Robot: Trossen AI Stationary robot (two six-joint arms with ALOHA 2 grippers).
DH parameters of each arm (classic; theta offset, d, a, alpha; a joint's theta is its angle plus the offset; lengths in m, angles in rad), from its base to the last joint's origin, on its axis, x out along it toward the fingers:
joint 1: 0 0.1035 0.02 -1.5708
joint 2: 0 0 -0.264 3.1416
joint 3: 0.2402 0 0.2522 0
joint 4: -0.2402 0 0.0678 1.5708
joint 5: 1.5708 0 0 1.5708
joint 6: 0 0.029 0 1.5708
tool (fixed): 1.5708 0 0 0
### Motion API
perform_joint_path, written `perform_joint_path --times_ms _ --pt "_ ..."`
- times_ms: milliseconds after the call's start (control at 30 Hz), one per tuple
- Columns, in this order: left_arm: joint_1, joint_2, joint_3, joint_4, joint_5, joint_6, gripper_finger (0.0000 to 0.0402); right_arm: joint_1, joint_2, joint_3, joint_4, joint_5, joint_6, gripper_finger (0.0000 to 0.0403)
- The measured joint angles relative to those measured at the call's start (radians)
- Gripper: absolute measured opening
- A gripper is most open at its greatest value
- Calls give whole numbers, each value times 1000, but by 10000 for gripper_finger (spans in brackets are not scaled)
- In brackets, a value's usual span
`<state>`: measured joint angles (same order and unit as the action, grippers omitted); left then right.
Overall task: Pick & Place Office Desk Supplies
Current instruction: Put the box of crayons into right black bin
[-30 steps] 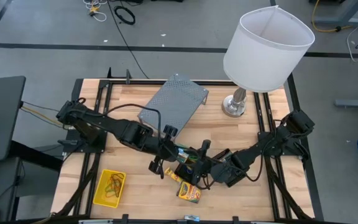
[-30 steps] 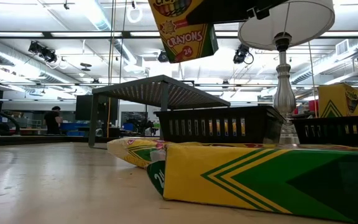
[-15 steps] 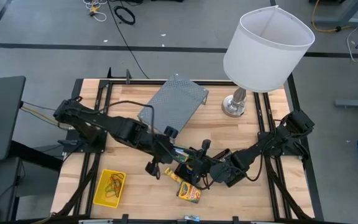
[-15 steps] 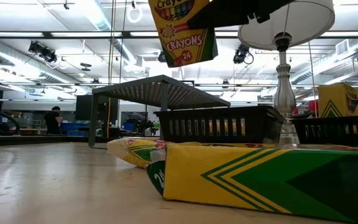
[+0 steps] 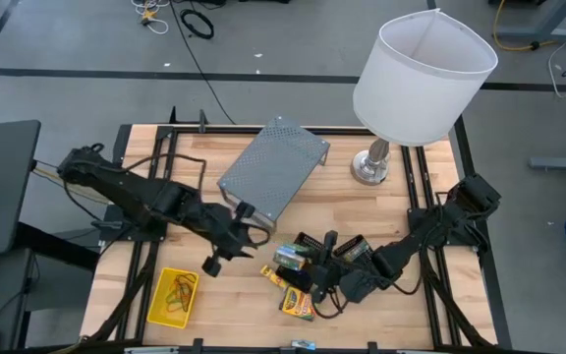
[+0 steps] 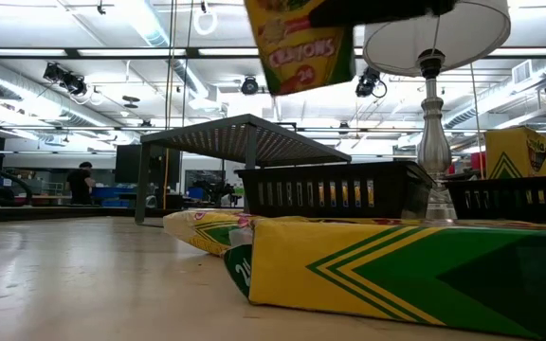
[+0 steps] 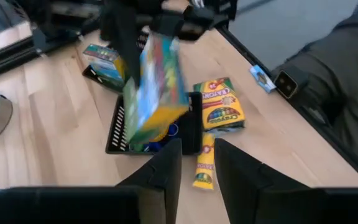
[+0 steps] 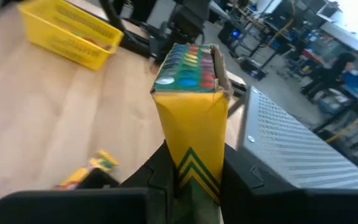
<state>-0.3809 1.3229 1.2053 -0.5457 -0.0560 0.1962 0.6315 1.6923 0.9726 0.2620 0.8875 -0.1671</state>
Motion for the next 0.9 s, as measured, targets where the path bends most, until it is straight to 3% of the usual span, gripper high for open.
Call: perform_joint_path --times_ms 233,400,667,900 --pt "1 -159 -384 399 10 -23 103 75 -119 1 -256 -98 181 79" --pt "3 -192 -564 602 5 -46 103 139 -231 1 -457 -144 328 79" --pt "0 -192 -684 778 13 -59 103 254 -396 1 -821 -128 654 79" --pt "0 -192 -701 793 13 -50 103 366 -446 1 -1138 -89 1013 79"
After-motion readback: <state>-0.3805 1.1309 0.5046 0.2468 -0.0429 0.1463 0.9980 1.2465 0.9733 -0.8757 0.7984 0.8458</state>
